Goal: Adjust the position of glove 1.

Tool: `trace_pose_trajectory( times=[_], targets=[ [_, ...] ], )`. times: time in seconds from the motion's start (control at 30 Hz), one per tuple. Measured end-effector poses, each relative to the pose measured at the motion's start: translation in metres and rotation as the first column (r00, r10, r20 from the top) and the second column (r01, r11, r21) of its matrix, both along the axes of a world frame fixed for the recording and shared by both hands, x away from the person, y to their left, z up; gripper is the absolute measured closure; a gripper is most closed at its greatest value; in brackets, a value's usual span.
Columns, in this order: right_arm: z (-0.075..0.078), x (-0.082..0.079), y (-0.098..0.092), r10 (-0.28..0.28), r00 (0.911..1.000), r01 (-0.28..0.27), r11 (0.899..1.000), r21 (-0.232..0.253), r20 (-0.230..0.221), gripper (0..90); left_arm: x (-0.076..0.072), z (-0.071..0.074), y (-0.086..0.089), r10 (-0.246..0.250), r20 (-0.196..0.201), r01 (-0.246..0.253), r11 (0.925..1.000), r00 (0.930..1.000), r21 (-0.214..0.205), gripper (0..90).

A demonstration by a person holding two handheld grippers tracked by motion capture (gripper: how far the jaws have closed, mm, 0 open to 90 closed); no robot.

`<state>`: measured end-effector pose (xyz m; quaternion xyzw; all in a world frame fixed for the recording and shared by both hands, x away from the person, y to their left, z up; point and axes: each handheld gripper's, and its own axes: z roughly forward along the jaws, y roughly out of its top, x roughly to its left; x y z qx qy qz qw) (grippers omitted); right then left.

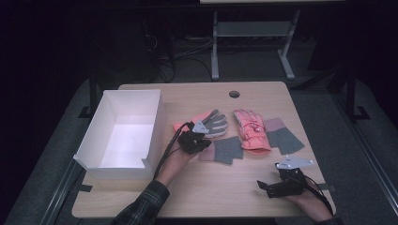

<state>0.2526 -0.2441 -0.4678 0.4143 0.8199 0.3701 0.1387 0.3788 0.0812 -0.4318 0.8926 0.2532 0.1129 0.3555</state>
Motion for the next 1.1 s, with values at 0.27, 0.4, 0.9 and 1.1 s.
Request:
trace_pose_trajectory(
  times=[0.27, 0.4, 0.9, 1.1],
  targets=[
    [0.000, 0.000, -0.003, -0.016, 0.9998, 0.016, 1.000, 0.006, -0.009, 1.6, 0.014, -0.012, -0.001, 0.025, -0.040, -0.023, 0.9988, 0.9989, 0.042, 89.6],
    [0.000, -0.001, -0.003, -0.010, 1.0000, 0.010, 1.000, 0.001, 0.000, 1.6, 0.010, -0.016, -0.002, 0.016, -0.059, -0.012, 0.9976, 0.9981, 0.068, 89.7],
    [0.000, -0.001, -0.003, -0.013, 0.9999, 0.013, 1.000, -0.001, 0.000, 1.6, -0.022, -0.014, 0.008, 0.010, -0.124, -0.003, 0.9984, 0.9922, 0.056, 89.7],
    [0.000, -0.001, -0.003, -0.016, 0.9999, 0.016, 1.000, -0.002, -0.005, 1.6, -0.036, -0.014, 0.016, 0.002, -0.166, 0.003, 0.9996, 0.9861, 0.028, 89.6]
  ],
)
